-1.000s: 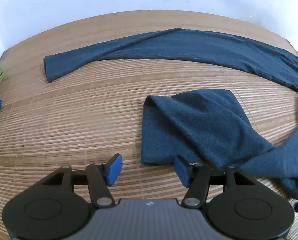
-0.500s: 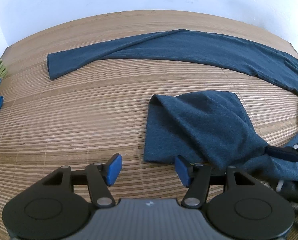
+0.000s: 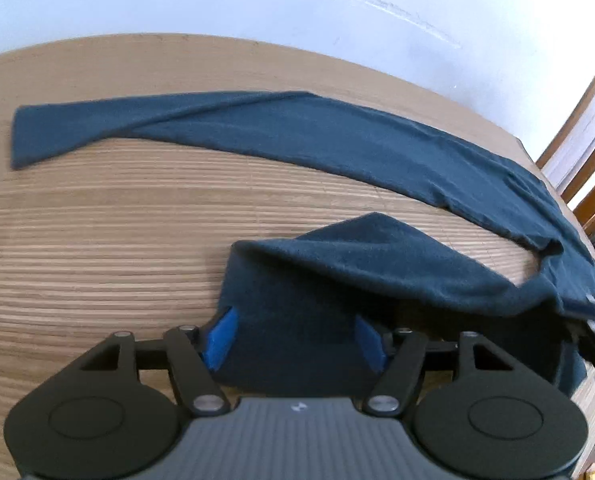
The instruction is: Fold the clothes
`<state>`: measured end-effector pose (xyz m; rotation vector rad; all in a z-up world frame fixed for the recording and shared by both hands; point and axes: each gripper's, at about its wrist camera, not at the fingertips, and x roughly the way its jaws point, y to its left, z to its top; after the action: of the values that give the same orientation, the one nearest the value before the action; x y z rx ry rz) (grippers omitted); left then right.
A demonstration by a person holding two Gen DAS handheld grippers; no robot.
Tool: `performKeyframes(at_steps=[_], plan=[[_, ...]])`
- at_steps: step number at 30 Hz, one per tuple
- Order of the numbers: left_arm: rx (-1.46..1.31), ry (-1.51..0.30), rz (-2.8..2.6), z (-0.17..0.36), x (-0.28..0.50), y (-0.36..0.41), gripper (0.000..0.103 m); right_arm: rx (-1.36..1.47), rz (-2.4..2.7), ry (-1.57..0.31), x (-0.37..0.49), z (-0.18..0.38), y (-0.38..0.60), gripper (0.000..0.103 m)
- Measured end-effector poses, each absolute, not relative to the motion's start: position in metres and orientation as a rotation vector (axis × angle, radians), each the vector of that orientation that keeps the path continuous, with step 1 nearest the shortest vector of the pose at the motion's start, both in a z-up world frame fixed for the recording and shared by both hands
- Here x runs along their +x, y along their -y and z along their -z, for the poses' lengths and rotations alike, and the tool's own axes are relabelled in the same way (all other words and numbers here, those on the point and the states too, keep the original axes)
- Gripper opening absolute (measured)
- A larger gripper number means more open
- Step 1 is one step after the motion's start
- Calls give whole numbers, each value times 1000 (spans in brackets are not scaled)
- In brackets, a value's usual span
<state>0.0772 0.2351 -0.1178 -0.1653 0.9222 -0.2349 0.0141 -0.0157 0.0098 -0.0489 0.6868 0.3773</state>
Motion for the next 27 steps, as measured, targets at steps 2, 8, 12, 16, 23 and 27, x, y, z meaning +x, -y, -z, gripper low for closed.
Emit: performKeyframes(at_steps=[2,8,12,16,23,27], plan=[[-96,-914,246,118,85,-222,45,-63,-379,-684,11,-10,14,14],[-110,-931,255,109,79,-218,1,-63,-405,-677,6,-15,21,14],[-155,-915,208,66,19,-256,1,3,-685,-682,-5,-42,35,14],[-123,-927,23,19,-38,-300,1,60,-929,-647,-5,-70,38,13],[-110,-967,-232,29,-49,-328,6,92,-682,-687,58,-39,-10,17],[-86,-972,-89,44,-53,-296,17,156,-527,-747,52,-31,-3,20]])
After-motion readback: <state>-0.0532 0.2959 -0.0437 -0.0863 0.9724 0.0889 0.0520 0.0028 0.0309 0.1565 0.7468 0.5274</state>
